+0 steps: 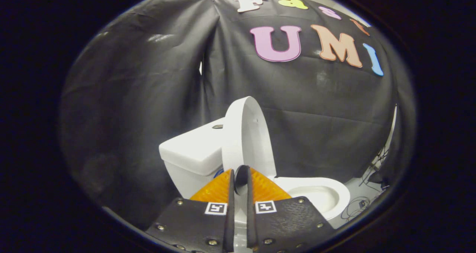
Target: Open the toilet lid.
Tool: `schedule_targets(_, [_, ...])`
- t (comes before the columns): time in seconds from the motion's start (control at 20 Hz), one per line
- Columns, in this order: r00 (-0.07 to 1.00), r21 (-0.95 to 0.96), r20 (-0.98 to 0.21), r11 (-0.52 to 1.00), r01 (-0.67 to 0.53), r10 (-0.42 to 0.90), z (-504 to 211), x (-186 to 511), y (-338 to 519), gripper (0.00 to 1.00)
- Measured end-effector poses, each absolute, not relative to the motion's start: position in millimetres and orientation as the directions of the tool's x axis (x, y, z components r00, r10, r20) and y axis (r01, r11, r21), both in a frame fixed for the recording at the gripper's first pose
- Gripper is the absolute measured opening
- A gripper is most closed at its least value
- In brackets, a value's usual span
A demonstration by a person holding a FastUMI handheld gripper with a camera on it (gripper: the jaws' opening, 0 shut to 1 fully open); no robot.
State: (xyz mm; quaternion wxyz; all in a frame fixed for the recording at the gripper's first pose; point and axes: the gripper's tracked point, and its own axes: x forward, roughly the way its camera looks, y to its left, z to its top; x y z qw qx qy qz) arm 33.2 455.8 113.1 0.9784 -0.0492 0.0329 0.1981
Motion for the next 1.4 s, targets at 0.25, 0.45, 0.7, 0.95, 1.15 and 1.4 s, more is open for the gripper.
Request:
schedule_targets(0.25, [0.902,-0.012,-0.108,0.907,-0.422,0.418,115.8,24.9,447.3,0.17])
schedule_targets(0.45, [0.900,-0.031,-0.098,0.902,-0.430,0.426,122.4,18.7,433.6,0.35])
schedule_targets(0.7, [0.920,-0.045,-0.058,0.919,-0.391,0.388,140.1,20.9,385.6,0.56])
schedule_targets(0.95, [0.949,-0.025,-0.014,0.949,-0.315,0.314,163.9,26.7,302.0,0.99])
schedule_targets(1.15, [0.969,-0.008,-0.004,0.969,-0.248,0.248,172.8,22.0,227.7,0.99])
schedule_targets(1.4, [0.980,0.045,0.040,0.979,-0.198,0.197,186.8,15.1,150.8,0.99])
